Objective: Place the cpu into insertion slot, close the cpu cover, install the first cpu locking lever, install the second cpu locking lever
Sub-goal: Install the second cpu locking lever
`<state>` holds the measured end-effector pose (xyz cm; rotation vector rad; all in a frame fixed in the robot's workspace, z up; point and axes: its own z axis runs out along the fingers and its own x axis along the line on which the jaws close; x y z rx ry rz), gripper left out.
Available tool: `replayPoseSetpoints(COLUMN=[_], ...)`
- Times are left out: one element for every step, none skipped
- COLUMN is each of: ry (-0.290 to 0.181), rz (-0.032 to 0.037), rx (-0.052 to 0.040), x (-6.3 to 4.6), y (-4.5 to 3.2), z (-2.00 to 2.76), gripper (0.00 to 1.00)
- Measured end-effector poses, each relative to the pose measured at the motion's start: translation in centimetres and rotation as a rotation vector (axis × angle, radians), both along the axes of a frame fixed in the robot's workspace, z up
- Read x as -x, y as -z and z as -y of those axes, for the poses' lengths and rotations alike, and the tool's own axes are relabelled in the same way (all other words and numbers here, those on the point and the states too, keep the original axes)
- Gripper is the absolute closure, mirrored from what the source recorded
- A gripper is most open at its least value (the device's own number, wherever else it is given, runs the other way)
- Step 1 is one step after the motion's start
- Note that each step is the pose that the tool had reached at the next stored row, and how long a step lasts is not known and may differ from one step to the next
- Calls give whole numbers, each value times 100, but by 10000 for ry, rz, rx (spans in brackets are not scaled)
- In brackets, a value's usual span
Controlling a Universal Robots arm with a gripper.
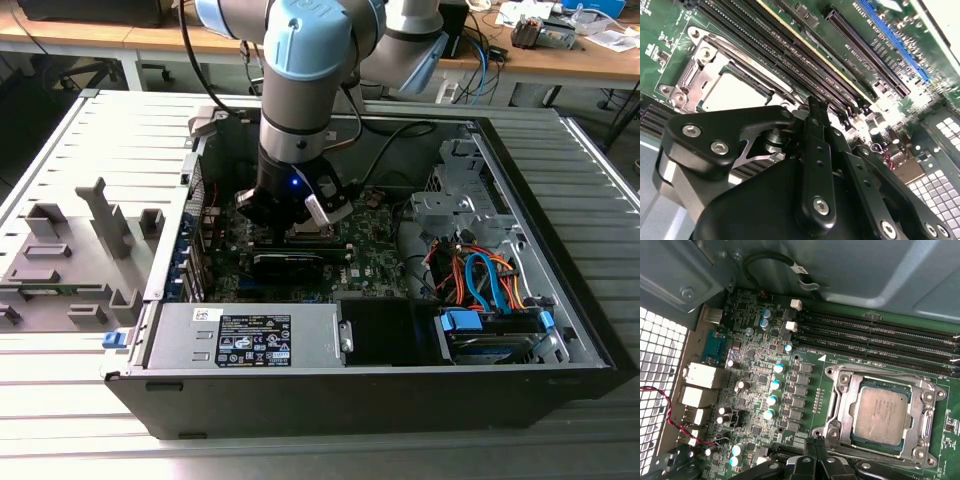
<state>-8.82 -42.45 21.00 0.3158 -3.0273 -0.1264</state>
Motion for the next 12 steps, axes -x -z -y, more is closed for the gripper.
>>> replayPoseSetpoints(ry=[-1, 0, -1, -1, 0, 0, 0, 0, 0, -1, -1, -1], rz=[-3, -8, -15, -16, -17, -18, -18, -17, -17, -17, -19, -19], rx=[-28, -71, -161, -209, -246, -322, -350, -368, -370, -372, -372, -371], x=[0, 0, 0, 0, 0, 0, 0, 0, 0, 0, 0, 0], y=[7, 15, 27, 33, 38, 47, 52, 56, 59, 61, 65, 68], z=[-1, -1, -1, -1, -1, -1, -1, -1, 0, 1, 4, 8], gripper=[89, 89, 89, 89, 89, 89, 89, 89, 89, 89, 89, 89])
